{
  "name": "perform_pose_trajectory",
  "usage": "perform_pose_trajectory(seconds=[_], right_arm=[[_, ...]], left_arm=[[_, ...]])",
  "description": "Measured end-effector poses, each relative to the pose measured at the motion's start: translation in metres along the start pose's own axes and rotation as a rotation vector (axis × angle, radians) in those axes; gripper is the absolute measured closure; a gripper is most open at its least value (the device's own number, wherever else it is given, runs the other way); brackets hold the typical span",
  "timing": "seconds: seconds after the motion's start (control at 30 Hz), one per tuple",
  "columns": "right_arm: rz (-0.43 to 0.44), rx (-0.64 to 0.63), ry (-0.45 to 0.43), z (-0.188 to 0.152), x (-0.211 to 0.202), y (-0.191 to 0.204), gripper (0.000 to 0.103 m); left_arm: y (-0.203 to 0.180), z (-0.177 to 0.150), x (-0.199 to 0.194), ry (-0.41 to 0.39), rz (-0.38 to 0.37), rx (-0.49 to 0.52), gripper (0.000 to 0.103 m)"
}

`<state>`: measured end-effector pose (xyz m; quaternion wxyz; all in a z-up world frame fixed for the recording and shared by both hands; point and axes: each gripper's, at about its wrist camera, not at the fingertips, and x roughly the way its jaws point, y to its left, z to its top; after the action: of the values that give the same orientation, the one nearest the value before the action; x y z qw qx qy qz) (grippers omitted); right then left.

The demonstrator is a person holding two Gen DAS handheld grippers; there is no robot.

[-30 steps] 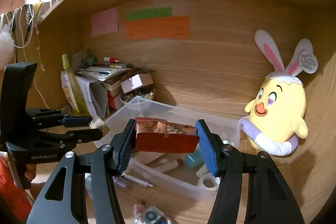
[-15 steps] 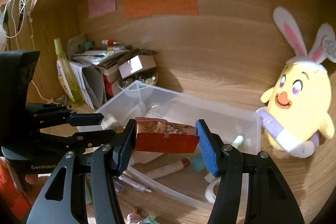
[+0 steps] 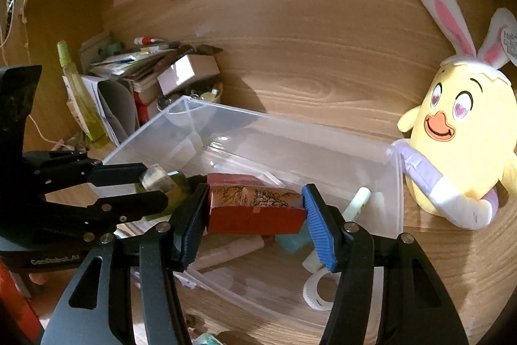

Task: Organize objects
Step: 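Lower wooden block into box with left gripper while right gripper places tea box, then grasp dark lipstick with left gripper while right gripper grasps printed card packet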

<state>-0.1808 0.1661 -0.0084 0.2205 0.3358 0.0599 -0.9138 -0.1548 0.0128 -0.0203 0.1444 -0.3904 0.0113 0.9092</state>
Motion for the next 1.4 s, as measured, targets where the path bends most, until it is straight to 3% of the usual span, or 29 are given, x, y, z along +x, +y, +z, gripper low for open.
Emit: perform_pose_trajectory(seconds=[0.2,0.47,0.6,0.97,1.4], right_arm=[[-0.025,0.01,0.044,-0.002,0.006,-0.003,0.044],[-0.052,-0.006,0.017,0.0,-0.007,0.003,0.038],[-0.061,-0.015,-0.011,-0.001,-0.02,0.008,0.033],[-0.095,-0.016,-0.075,-0.013,-0.061,0.014,0.033],[-0.093,0.033,-0.04,-0.052,-0.079,0.011,0.033]], left_arm=[[0.002,0.0,-0.001,-0.002,0.002,-0.01,0.064],[-0.002,-0.001,-0.013,-0.021,0.001,0.001,0.061],[-0.003,-0.001,-0.023,-0.047,0.01,0.008,0.049],[-0.009,-0.012,-0.056,-0.094,0.026,0.02,0.026],[0.011,-0.054,-0.059,-0.007,0.052,-0.006,0.022]])
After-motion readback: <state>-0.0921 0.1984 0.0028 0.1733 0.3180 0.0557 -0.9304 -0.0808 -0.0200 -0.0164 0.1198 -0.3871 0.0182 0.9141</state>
